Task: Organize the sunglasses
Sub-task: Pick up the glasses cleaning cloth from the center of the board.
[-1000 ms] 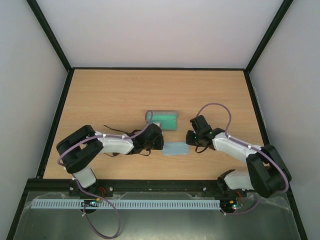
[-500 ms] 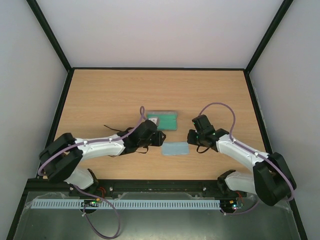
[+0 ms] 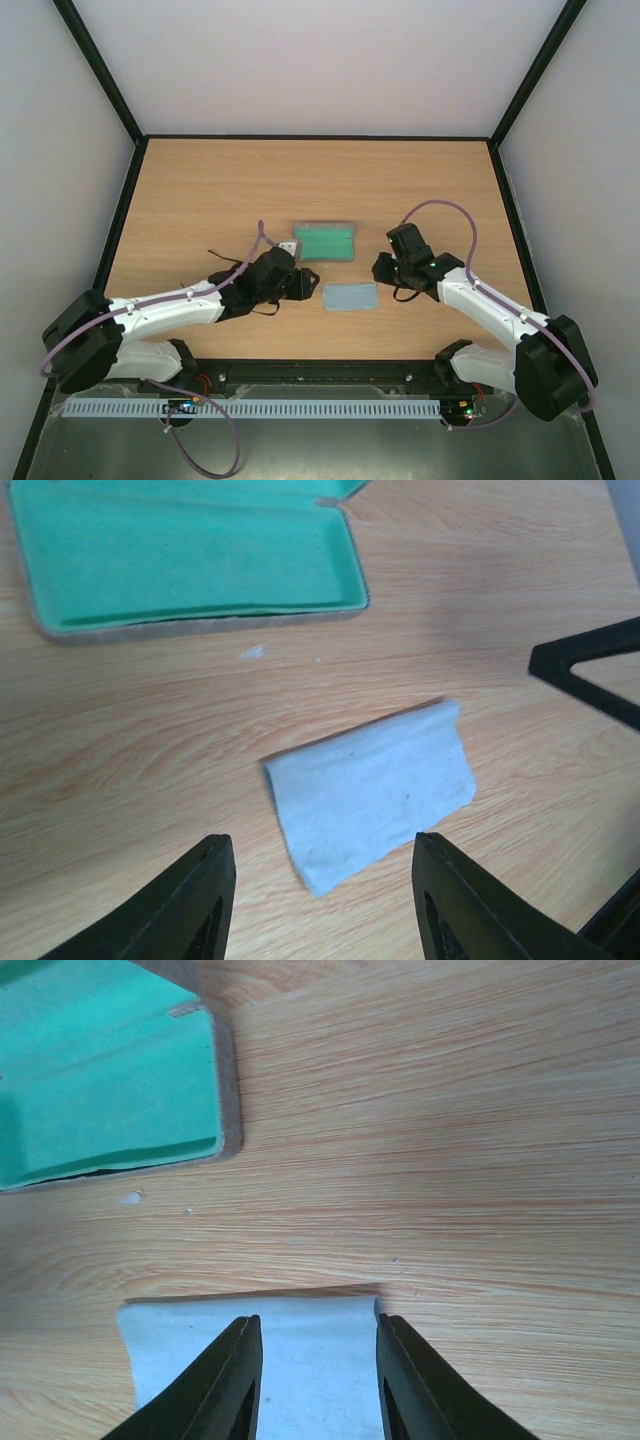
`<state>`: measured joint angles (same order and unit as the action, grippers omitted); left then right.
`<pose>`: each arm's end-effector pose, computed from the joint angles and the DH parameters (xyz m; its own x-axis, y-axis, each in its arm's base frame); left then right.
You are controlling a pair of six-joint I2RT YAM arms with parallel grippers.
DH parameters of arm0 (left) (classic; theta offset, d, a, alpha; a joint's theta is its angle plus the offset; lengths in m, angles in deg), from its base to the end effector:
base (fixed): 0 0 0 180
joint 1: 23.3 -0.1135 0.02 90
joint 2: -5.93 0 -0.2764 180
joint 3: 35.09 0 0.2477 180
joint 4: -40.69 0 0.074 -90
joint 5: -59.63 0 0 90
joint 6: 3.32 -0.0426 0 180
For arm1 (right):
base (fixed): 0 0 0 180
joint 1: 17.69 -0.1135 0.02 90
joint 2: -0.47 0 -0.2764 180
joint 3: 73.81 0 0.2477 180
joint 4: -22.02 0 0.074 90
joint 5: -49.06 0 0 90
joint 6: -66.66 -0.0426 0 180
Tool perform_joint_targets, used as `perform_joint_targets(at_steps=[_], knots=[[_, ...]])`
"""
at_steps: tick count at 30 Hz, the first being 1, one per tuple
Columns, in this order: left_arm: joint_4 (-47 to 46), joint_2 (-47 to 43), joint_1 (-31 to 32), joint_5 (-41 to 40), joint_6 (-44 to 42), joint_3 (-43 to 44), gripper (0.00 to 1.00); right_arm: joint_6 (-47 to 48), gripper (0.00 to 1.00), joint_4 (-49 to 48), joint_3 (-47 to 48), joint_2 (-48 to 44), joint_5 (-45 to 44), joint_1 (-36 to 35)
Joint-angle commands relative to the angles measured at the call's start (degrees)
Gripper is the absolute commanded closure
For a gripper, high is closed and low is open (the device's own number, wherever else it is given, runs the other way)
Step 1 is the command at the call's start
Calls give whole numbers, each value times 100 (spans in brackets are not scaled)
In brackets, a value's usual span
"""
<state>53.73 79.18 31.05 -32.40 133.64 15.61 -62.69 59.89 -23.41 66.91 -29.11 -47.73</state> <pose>0.1550 -0.2136 0.2153 -0.8128 -0.1201 -0.5701 0.2949 0.7592 -0.5803 0.1824 0.1156 0.2049 -0.9179 0.1861 -0.3505 -0.0162 0.8649 0.5016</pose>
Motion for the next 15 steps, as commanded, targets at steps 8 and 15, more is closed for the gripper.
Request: perform_joint_targets(at_steps=[8,15], knots=[[1069,-616,-18,-175,147,-178,44,-270,66,193,64,-35,148,16],[1208,-240,-56,88,112,-76,44,-275,70,259,-116,266,-195,7]])
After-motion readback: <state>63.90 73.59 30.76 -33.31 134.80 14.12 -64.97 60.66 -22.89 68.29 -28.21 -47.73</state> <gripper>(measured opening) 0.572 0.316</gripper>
